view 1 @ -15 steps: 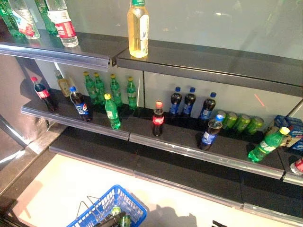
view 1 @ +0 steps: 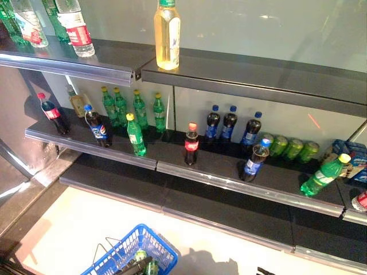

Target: Pick up the drink and place into the basket.

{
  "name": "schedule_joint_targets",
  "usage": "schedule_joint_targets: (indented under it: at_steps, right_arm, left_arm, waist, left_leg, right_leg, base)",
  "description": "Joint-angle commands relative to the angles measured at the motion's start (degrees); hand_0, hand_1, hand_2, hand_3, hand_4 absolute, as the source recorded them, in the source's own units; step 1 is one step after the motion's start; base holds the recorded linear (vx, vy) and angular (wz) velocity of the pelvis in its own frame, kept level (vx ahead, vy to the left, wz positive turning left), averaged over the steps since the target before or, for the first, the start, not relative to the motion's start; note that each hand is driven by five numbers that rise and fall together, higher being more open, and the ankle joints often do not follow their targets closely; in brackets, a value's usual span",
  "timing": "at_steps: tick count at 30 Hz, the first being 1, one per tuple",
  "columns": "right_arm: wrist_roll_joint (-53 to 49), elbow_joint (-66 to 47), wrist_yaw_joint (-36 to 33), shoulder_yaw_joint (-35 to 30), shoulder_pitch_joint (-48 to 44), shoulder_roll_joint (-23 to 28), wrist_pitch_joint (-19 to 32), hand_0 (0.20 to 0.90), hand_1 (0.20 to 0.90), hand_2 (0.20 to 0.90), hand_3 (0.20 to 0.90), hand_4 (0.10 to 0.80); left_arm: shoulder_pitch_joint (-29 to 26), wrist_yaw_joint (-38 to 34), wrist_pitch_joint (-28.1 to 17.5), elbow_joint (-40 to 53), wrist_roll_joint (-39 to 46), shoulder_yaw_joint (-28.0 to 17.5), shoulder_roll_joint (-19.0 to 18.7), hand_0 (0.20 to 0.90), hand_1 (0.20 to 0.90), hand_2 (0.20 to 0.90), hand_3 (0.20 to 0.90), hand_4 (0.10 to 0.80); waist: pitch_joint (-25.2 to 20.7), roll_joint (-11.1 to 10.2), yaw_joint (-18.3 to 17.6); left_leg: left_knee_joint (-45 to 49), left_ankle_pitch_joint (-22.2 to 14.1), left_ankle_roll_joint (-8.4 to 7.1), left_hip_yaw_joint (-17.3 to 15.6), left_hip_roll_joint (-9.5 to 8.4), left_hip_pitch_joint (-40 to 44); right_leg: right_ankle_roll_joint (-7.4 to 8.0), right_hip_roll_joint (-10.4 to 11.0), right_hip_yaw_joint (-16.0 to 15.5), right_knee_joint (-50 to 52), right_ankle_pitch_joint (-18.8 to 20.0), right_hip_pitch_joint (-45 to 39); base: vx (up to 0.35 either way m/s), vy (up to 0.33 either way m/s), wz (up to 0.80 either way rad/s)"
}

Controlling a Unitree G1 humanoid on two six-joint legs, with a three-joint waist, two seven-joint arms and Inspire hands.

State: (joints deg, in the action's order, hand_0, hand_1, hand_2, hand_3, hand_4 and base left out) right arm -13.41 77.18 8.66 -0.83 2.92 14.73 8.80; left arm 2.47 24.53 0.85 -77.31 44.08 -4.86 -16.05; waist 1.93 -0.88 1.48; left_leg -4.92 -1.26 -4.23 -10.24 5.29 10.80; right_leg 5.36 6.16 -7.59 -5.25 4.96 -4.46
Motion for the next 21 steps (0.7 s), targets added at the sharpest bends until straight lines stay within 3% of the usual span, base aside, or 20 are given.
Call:
schedule_joint_targets:
  at_steps: [1,10,16,18,21]
  right_arm:
    - [0.0,1.7,0.6,0.3,-5.1,1.0,1.5,0.9,0.9,0.9,0.9,0.8]
    - [-0.2,1.6,0.9,0.3,-4.9,1.1,1.6,0.9,0.9,0.9,0.9,0.8]
    - [-1.5,1.6,0.6,0.2,-5.0,1.4,1.7,0.9,0.9,0.9,0.9,0.8]
    - [-1.9,0.5,0.3,0.3,-5.3,2.0,0.8,0.9,0.9,0.9,0.9,0.8]
    - [-0.7,-0.5,0.8,0.4,-5.9,3.0,-0.1,0.9,0.9,0.9,0.9,0.8]
  left_arm:
    - [-5.1,5.9,-2.8,1.7,-0.8,1.3,2.1,0.3,0.3,0.3,0.2,0.1]
    - [-5.1,6.0,-2.9,1.7,-1.1,1.6,2.0,0.3,0.3,0.3,0.2,0.1]
    - [-5.3,6.3,-3.5,1.6,-2.4,1.5,2.1,0.3,0.3,0.3,0.2,0.1]
    - [-5.5,6.4,-3.4,2.0,-2.8,1.2,2.3,0.3,0.3,0.3,0.2,0.1]
    - [-5.4,6.9,-3.2,2.2,-2.1,0.3,2.4,0.3,0.3,0.3,0.2,0.1]
  waist:
    - [1.5,0.1,0.2]
    - [1.4,0.1,-0.2]
    - [2.2,-0.3,-0.9]
    - [3.2,-1.0,-0.6]
    - [4.0,-1.6,0.4]
  left_leg:
    - [-0.1,0.6,2.86,1.2,-4.12,-2.3]
    - [-0.1,0.5,2.85,1.1,-3.96,-2.2]
    - [3.4,-0.3,2.75,1.3,-4.07,-2.4]
    - [9.8,-1.6,2.08,3.6,-4.57,-5.5]
    - [17.1,-0.9,1.84,10.2,-5.89,-9.2]
  right_leg:
    - [-0.6,-1.0,-6.6,0.8,-2.1,-3.5]
    - [-0.73,-1.2,-6.2,0.9,-2.2,-3.4]
    - [-1.74,-1.7,-3.9,1.6,-2.7,-3.1]
    - [-2.27,-1.2,-2.8,2.0,-2.1,-2.8]
    - [-2.75,-0.9,0.0,2.1,-1.4,-2.1]
  base:
    - [0.0,0.0,0.0]
    - [0.0,0.0,0.0]
    - [0.0,0.0,0.0]
    - [-0.014,0.036,-0.07]
    - [-0.017,0.119,-0.39]
